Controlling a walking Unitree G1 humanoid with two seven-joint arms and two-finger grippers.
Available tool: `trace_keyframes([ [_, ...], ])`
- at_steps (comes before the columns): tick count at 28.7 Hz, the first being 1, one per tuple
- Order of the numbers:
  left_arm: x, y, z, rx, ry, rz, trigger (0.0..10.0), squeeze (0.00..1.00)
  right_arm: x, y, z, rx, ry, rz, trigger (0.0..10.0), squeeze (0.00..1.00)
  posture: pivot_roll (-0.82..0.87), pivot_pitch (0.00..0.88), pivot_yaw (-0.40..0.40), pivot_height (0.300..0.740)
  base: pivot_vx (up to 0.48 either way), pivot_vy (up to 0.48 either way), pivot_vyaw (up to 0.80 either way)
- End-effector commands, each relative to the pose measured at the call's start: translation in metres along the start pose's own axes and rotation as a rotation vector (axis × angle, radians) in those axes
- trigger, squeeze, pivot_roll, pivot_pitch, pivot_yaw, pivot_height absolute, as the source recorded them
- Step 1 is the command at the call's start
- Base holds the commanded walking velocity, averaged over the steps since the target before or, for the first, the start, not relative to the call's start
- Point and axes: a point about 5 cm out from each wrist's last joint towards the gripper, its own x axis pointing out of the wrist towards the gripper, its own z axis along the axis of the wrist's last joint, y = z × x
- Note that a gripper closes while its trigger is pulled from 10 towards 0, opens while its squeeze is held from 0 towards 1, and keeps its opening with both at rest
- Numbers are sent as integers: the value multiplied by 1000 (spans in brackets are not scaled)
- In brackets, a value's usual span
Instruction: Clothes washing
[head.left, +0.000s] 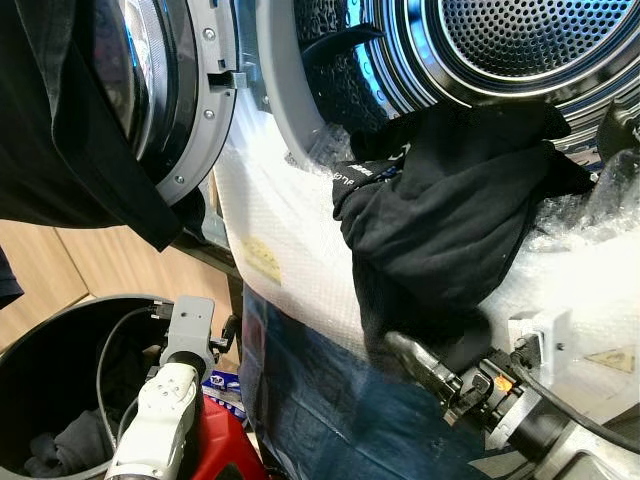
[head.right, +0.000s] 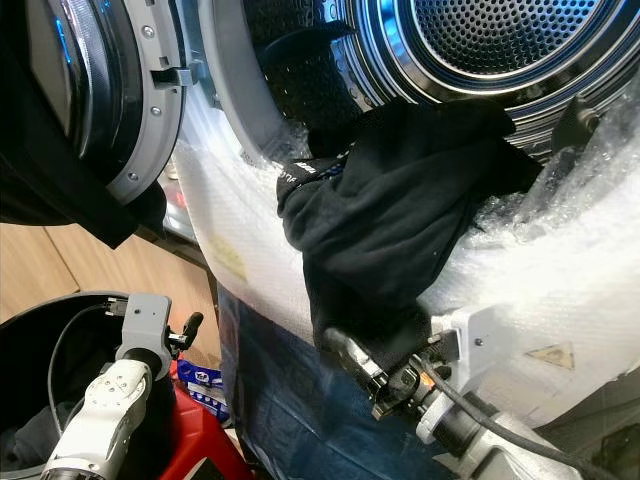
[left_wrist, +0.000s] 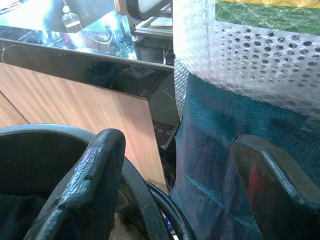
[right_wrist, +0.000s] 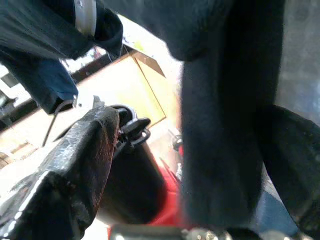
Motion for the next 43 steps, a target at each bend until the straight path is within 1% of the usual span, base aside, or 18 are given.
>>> trace_keyframes([
  [1, -2, 0, 1, -10, -4, 2, 10000, 0, 0, -3, 3, 55, -58, -8, 10000, 0, -53, 0, -32, 740, 0, 0, 0],
  [3, -3, 0, 0, -10, -3, 2, 10000, 0, 0, -3, 4, 80, -86, 3, 10000, 0, -51, 0, -35, 740, 0, 0, 0],
  [5, -3, 0, 0, -9, -4, 1, 10000, 0, 0, -4, 4, 78, -83, 10, 10000, 0, -44, 0, -36, 740, 0, 0, 0],
  [6, -3, 0, 0, -9, -5, 1, 10000, 0, 1, -3, 4, 69, -78, 16, 10000, 0, -42, 0, -36, 740, 0, 0, 0],
  [7, -3, 0, 0, -6, -8, 0, 10000, 0, 2, -1, 4, 11, -64, 45, 10000, 0, -35, 0, -36, 740, 0, 0, 0],
  [10, -2, 1, 2, -5, -13, 1, 10000, 0, 5, 1, 4, -19, -56, 49, 10000, 0, -34, 0, -38, 740, 0, 0, 0],
  [13, -2, 2, 3, -7, -17, 9, 10000, 0, 10, 3, 5, -25, -70, 46, 10000, 0, -39, 0, -36, 740, 0, 0, 0],
  [16, -3, 1, 2, -7, -15, 2, 10000, 0, 15, 3, 5, -16, -75, 29, 10000, 0, -40, 0, -37, 740, 0, 0, 0],
  [17, -3, 0, 2, -6, -15, 0, 10000, 0, 18, 3, 4, -22, -68, 21, 7961, 0, -40, 0, -38, 740, 0, 0, 0],
  [18, -3, -1, 2, -7, -16, -3, 10000, 0, 21, 2, 1, -29, -60, 2, 0, 0, -37, 0, -38, 740, 0, 0, 0],
  [20, -3, -2, 2, -9, -16, -5, 10000, 0, 23, 1, 0, -28, -61, -7, 0, 0, -34, 0, -40, 740, 0, 0, 0],
  [29, -4, -1, 2, -3, -18, -7, 10000, 0, 26, 5, 3, -56, -60, 38, 0, 0, -26, 0, -40, 740, 0, 0, 0],
  [39, -3, 0, 5, -3, -24, -1, 10000, 0, 31, 3, 8, -79, -92, 16, 0, 0, -23, 0, -38, 740, 0, 0, 0],
  [43, -3, 3, 5, -1, -25, 3, 10000, 0, 32, 5, 9, -77, -102, 28, 0, 0, -16, 0, -39, 740, 0, 0, 0],
])
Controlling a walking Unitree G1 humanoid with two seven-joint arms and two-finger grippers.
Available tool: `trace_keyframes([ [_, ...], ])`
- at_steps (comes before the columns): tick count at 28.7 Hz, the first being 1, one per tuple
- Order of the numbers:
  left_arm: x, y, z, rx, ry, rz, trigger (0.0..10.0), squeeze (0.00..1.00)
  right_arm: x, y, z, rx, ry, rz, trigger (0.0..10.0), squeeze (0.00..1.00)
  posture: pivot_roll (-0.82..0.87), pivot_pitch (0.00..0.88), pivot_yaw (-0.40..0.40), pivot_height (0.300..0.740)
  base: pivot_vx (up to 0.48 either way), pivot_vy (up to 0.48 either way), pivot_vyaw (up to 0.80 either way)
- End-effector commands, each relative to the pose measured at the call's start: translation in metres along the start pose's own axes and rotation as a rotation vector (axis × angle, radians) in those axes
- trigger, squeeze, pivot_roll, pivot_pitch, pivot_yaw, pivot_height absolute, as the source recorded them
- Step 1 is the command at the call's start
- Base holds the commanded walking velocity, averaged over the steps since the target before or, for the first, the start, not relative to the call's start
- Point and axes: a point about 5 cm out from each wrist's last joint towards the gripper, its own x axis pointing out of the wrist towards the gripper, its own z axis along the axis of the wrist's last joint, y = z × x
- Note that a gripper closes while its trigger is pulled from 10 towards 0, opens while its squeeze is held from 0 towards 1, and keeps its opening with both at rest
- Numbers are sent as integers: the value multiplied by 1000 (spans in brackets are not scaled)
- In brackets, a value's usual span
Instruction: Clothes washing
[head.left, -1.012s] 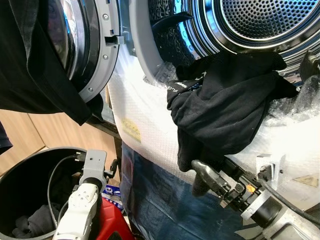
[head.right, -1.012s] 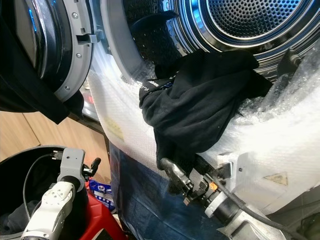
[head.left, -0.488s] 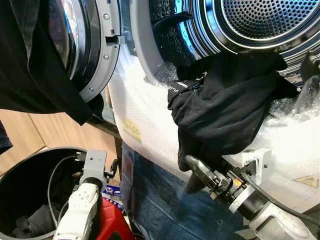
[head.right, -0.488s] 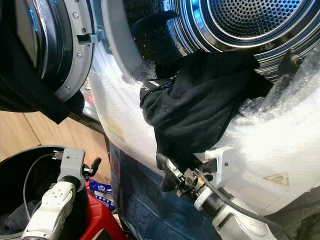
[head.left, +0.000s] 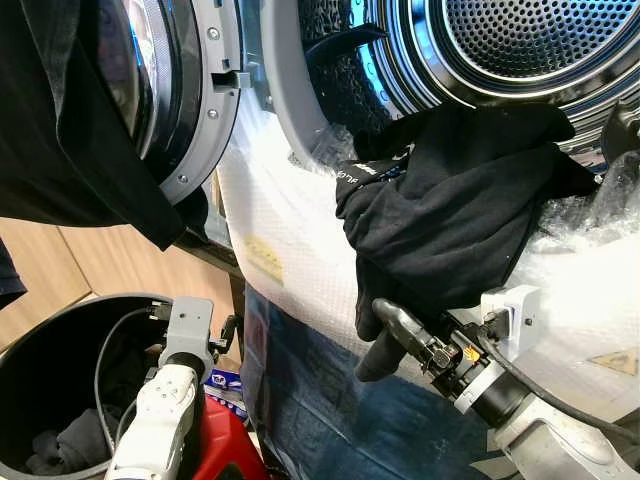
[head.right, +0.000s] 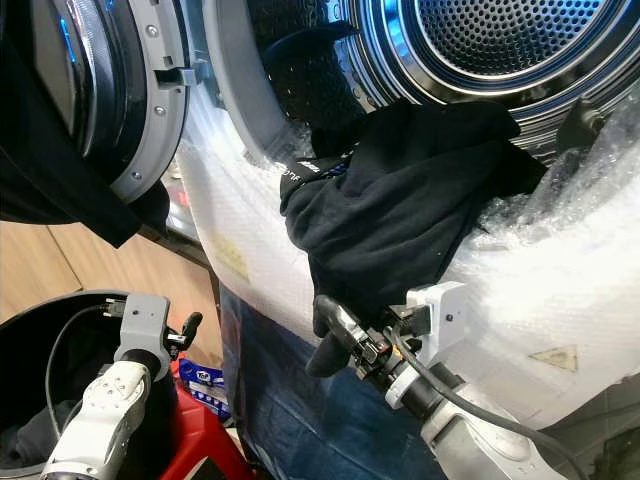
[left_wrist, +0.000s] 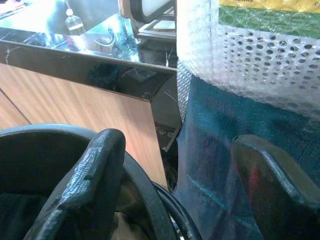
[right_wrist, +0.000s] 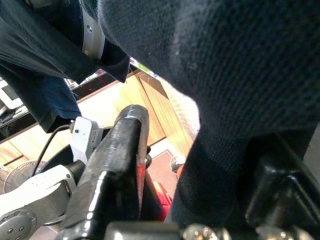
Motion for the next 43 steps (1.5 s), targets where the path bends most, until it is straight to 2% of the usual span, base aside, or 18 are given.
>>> trace_keyframes([
  [1, 0, 2, 4, -2, -10, 2, 10000, 0, 2, 0, 3, -10, -15, 3, 0, 0, -16, 0, -39, 740, 0, 0, 0],
  [5, 2, 5, 6, 1, -18, 11, 10000, 0, 4, 5, 7, -14, -35, 33, 0, 0, -21, 0, -33, 740, 0, 0, 0],
  [13, 2, 3, 7, 4, -21, -2, 10000, 0, -1, 14, 16, -80, -47, 79, 0, 0, -35, 0, -28, 740, 0, 0, 0],
  [18, 2, 2, 5, 6, -18, -11, 10000, 0, -3, 15, 23, -111, -71, 87, 0, 0, -38, 0, -30, 740, 0, 0, 0],
  [25, 4, 2, 9, -3, -30, 2, 10000, 0, -6, 16, 48, -212, -119, 124, 0, 0, -37, 0, -36, 740, 0, 0, 0],
  [29, 3, 3, 9, -9, -30, 8, 10000, 0, -5, 17, 73, -336, -163, 146, 0, 0, -34, 0, -37, 740, 0, 0, 0],
  [32, 3, 2, 8, -2, -29, -1, 10000, 0, 3, 13, 104, -473, -224, 115, 0, 0, -41, 0, -29, 740, 0, 0, 0],
  [34, 4, 1, 10, -2, -33, -6, 10000, 0, 10, 13, 133, -594, -285, 101, 0, 0, -40, 0, -28, 740, 0, 0, 0],
  [36, 6, 1, 12, -6, -43, -4, 10000, 0, 19, 13, 154, -648, -338, 84, 0, 0, -41, 0, -29, 740, 0, 0, 0],
  [40, 7, 1, 14, -9, -47, 0, 10000, 0, 30, 20, 170, -666, -391, 122, 0, 0, -32, 0, -33, 740, 0, 0, 0],
  [43, 8, 1, 12, -5, -39, -1, 10000, 0, 65, 33, 193, -635, -449, 218, 0, 0, -43, 0, -22, 740, 0, 0, 0],
])
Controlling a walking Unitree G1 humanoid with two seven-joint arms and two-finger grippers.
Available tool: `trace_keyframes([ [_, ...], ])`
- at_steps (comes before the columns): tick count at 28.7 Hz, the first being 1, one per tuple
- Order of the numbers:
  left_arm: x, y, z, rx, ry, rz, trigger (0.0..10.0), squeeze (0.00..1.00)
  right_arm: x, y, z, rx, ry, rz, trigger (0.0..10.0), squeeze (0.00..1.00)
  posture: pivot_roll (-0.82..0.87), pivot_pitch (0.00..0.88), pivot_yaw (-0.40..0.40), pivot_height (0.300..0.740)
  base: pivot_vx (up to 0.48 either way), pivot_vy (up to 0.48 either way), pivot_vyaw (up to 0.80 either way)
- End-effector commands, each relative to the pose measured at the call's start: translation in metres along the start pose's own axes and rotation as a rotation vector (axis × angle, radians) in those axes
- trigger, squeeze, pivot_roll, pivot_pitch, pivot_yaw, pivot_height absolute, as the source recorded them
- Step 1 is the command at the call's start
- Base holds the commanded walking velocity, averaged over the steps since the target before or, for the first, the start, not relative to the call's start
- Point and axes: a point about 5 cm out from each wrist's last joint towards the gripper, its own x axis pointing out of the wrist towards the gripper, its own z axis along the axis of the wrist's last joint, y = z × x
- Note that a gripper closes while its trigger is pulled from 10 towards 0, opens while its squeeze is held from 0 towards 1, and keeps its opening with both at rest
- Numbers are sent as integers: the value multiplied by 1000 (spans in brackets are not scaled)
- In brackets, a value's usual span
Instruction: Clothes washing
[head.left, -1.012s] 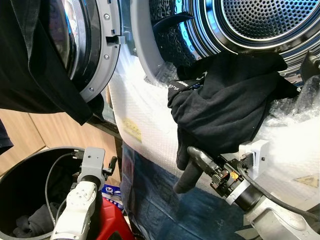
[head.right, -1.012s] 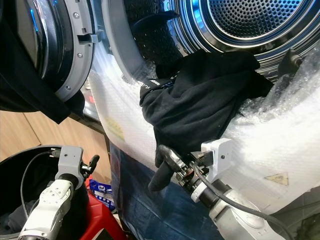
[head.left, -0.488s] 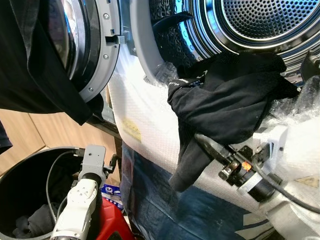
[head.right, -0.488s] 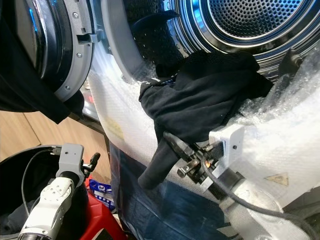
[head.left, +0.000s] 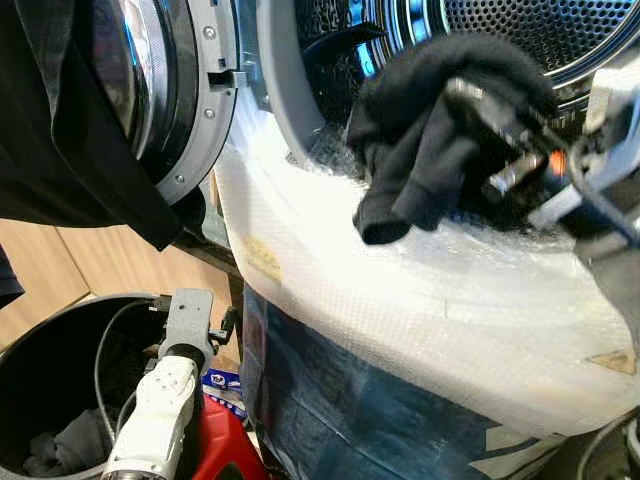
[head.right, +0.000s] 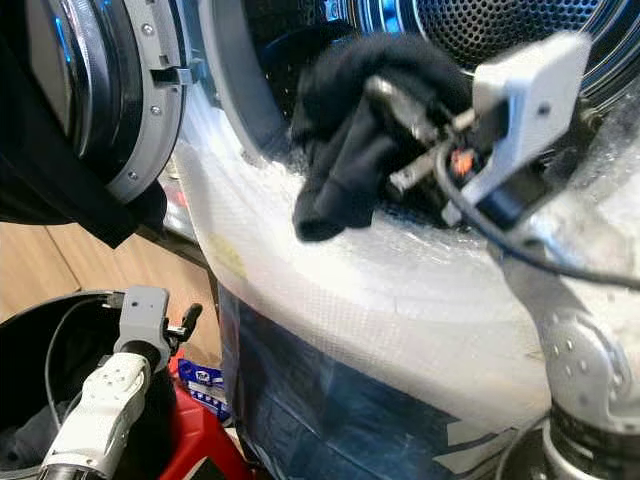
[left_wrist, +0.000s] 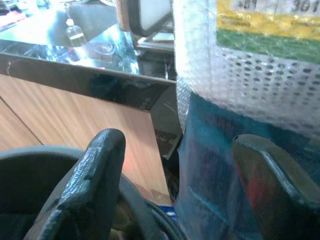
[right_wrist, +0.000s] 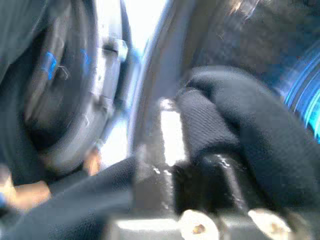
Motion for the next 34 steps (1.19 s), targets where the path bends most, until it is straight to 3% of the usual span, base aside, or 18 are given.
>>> trace_keyframes([
  [1, 3, -4, 4, -9, -16, -16, 10000, 0, 31, -2, 10, -26, -57, 53, 0, 0, -38, 0, -23, 740, 0, 0, 0],
  [2, 3, -4, 5, -8, -18, -17, 10000, 0, 46, -6, 9, -48, -45, 61, 0, 0, -21, 0, -24, 740, 0, 0, 0],
  [4, 4, -4, 6, -8, -21, -15, 10000, 0, 55, -7, 9, -59, -43, 70, 0, 0, -20, 0, -24, 740, 0, 0, 0],
  [5, 4, -2, 8, -9, -27, -10, 10000, 0, 77, -12, 13, -56, -45, 72, 0, 0, -12, 0, -22, 740, 0, 0, 0],
  [7, 4, -2, 8, -9, -29, -7, 10000, 0, 88, -14, 16, -50, -45, 71, 0, 0, -9, 0, -23, 740, 0, 0, 0],
  [9, 4, 0, 8, -9, -30, 1, 10000, 0, 115, -26, 19, -47, 1, 2, 0, 0, 9, 0, -29, 740, 0, 0, 0],
  [10, 4, 0, 8, -9, -30, 1, 10000, 0, 115, -26, 19, -47, 1, 2, 0, 0, 9, 0, -29, 740, 0, 0, 0],
  [12, 3, 1, 8, -8, -31, 5, 10000, 0, 127, -40, 14, -87, 94, -137, 0, 0, 17, 0, -31, 740, 0, 0, 0],
  [15, 3, 5, 7, -7, -30, 23, 10000, 0, 124, -76, 13, -184, 218, -542, 0, 0, 9, 0, -24, 740, 0, 0, 0],
  [16, 3, 5, 7, -7, -30, 23, 10000, 0, 124, -76, 13, -184, 218, -542, 0, 0, 9, 0, -24, 740, 0, 0, 0],
  [17, 4, 4, 7, -3, -32, 16, 10000, 0, 110, -95, 11, -194, 248, -764, 0, 0, 13, 0, -27, 740, 0, 0, 0],
  [21, 7, 0, 11, -6, -46, 8, 10000, 0, 103, -102, 4, -188, 273, -851, 0, 0, 30, 0, -29, 740, 0, 0, 0],
  [22, 7, -1, 12, -12, -50, 10, 10000, 0, 102, -102, -2, -192, 294, -851, 4157, 0, 33, 0, -30, 740, 0, 0, 0],
  [23, 8, -2, 12, -15, -51, 11, 10000, 0, 100, -102, -9, -191, 314, -867, 6196, 0, 38, 0, -34, 740, 0, 0, 0],
  [24, 9, -3, 12, -17, -52, 12, 10000, 0, 98, -103, -14, -192, 327, -880, 6196, 0, 38, 0, -34, 740, 0, 0, 0],
  [25, 9, -4, 13, -22, -56, 8, 10000, 0, 94, -104, -22, -165, 352, -899, 10000, 0, 41, 0, -36, 740, 0, 0, 0],
  [30, 10, -11, 16, -30, -64, -14, 10000, 0, 85, -105, -46, -134, 427, -942, 10000, 0, 49, 0, -43, 740, 0, 0, 0],
  [34, 7, -14, 11, -29, -50, -25, 10000, 0, 88, -98, -56, -70, 455, -878, 10000, 0, 45, 0, -39, 740, 0, 0, 0],
])
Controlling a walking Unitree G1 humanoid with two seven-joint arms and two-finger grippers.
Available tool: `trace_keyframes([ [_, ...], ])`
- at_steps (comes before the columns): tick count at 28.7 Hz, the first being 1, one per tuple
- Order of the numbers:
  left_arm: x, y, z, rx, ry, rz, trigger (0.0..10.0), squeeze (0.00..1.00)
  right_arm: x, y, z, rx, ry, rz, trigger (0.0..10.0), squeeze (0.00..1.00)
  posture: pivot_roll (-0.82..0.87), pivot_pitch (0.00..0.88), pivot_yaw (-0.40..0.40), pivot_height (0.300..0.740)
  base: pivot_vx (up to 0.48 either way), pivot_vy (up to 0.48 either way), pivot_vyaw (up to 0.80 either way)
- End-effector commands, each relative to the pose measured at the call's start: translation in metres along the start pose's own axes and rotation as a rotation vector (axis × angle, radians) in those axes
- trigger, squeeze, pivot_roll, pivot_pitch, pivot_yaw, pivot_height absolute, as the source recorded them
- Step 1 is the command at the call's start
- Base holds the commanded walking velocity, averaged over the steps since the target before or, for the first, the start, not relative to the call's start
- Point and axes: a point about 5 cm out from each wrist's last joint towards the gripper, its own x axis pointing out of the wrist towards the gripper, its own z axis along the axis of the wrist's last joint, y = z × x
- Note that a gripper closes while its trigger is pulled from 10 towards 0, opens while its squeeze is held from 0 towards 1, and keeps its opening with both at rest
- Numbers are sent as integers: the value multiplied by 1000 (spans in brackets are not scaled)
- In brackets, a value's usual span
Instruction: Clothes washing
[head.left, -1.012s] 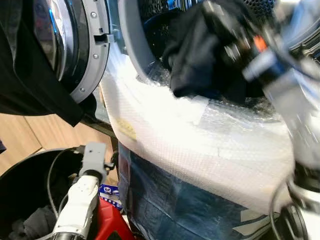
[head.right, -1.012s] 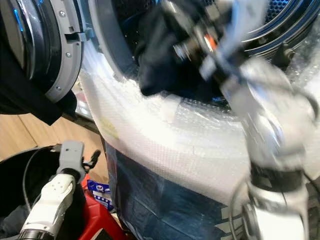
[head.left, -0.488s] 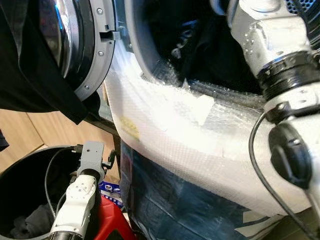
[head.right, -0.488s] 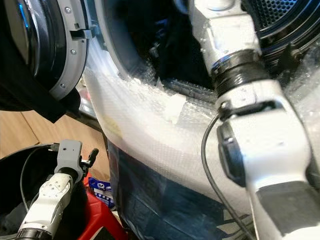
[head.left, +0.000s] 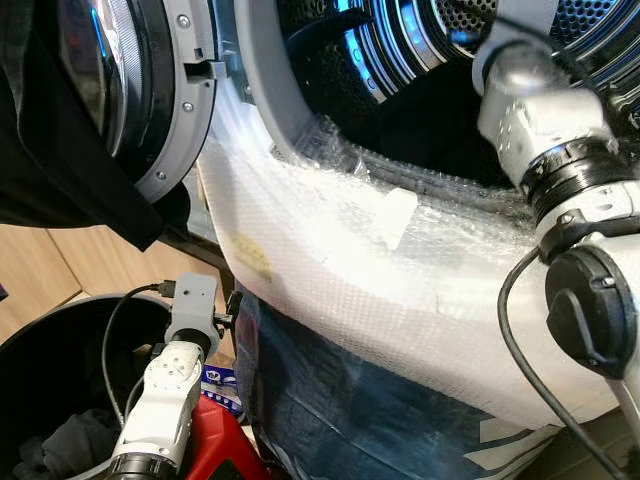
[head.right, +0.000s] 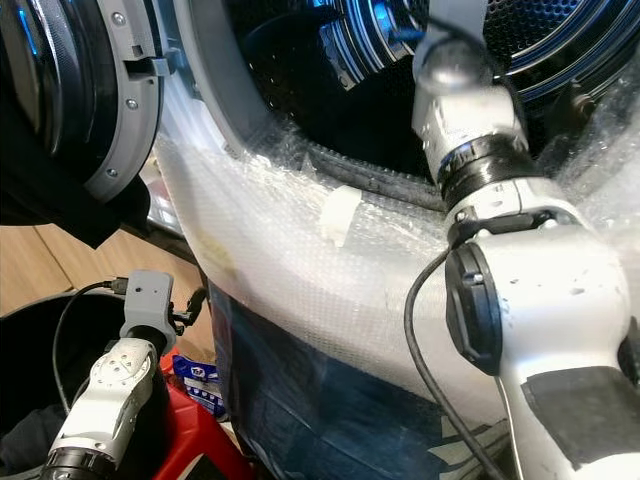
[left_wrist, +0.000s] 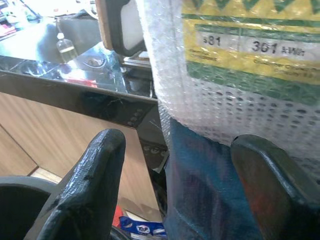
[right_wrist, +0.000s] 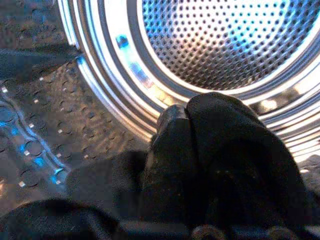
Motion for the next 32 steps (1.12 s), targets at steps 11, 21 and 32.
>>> trace_keyframes([
  [11, 0, -3, -4, -8, 22, -14, 10000, 0, 1, -5, -3, -246, -44, -29, 10000, 1000, 34, 0, -32, 740, 0, 0, 0],
  [21, -3, -3, -6, -10, 31, -16, 10000, 0, 3, -14, -9, -96, -16, -31, 10000, 1000, 18, 0, -25, 740, 0, 0, 0],
  [32, -4, -2, -8, -8, 42, -15, 10000, 0, 1, -7, 2, -48, -32, 71, 10000, 1000, -19, 0, -18, 740, 0, 0, 0],
])
